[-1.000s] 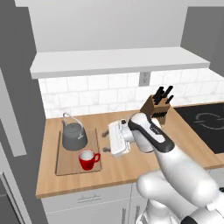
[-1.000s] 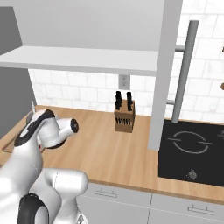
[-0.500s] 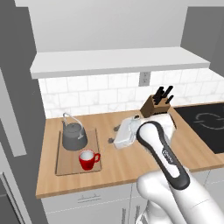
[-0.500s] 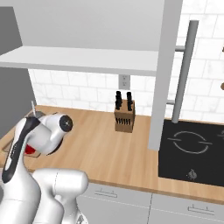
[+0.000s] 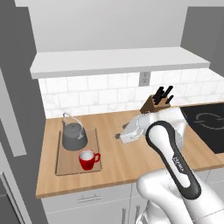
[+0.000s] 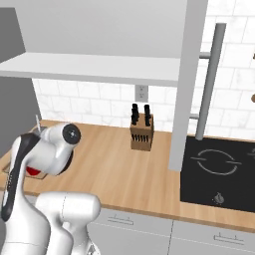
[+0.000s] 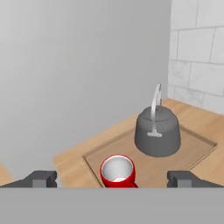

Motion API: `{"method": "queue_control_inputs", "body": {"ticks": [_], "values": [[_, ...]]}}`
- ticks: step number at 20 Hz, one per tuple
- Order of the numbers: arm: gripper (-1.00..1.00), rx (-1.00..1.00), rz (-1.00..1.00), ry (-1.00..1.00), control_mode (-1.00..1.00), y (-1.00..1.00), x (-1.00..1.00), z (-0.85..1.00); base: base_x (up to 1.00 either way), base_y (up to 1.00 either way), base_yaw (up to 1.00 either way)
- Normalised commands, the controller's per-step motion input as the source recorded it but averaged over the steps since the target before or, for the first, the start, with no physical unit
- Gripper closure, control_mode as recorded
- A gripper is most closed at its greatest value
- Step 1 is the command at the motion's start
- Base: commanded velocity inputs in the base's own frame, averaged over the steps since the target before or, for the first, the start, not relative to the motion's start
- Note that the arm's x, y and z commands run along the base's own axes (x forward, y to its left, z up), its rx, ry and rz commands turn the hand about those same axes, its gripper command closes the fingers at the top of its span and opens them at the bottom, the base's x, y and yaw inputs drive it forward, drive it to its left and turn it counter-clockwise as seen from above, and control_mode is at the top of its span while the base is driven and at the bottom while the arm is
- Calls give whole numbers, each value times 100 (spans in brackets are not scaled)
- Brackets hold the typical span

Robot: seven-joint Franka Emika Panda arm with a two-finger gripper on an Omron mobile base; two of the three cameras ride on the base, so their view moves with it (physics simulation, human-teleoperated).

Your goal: Pick the kettle from the counter and place it on the tray. Then pick the mug from the cabinet and place it on the tray. Then close the cabinet doors.

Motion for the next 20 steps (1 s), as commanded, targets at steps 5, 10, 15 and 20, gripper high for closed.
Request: {"method": "queue_control_inputs", "body": {"ticks": [5, 10, 15, 20], "values": [[-100, -1, -11, 6, -100, -21, -6, 16, 0, 0, 0], [-100, 0, -17, 0, -100, -27, 0, 17, 0, 0, 0], [-100, 0, -16, 0, -100, -26, -2, 11, 0, 0, 0], [-100, 0, -10, 3, -100, -12, 0, 11, 0, 0, 0]]}}
